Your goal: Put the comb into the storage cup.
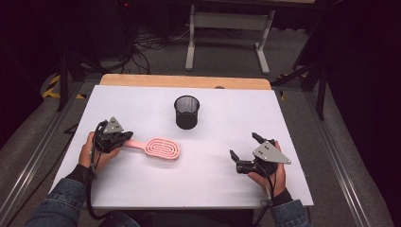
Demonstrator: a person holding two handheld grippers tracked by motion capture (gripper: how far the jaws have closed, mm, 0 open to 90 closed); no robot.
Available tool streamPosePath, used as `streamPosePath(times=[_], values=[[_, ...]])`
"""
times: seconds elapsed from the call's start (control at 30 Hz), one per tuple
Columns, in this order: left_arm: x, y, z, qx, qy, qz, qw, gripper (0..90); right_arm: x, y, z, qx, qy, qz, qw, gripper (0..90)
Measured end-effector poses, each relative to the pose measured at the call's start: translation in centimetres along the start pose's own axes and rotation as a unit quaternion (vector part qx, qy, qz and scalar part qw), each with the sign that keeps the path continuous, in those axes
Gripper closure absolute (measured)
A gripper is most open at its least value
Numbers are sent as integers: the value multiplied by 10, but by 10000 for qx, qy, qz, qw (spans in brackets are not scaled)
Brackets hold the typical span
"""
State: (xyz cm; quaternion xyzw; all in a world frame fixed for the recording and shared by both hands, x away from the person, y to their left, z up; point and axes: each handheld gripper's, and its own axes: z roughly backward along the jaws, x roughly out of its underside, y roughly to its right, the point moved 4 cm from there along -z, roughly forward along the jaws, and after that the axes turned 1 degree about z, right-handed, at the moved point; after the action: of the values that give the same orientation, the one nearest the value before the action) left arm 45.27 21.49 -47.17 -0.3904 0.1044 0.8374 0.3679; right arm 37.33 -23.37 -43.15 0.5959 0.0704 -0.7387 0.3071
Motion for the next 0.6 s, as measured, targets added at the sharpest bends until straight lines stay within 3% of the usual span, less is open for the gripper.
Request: streamPosePath(times=[0.6], values=[[11,11,13,294,-245,-71,9992,883,1,-4,-1,-108,-74,104,9999,53]])
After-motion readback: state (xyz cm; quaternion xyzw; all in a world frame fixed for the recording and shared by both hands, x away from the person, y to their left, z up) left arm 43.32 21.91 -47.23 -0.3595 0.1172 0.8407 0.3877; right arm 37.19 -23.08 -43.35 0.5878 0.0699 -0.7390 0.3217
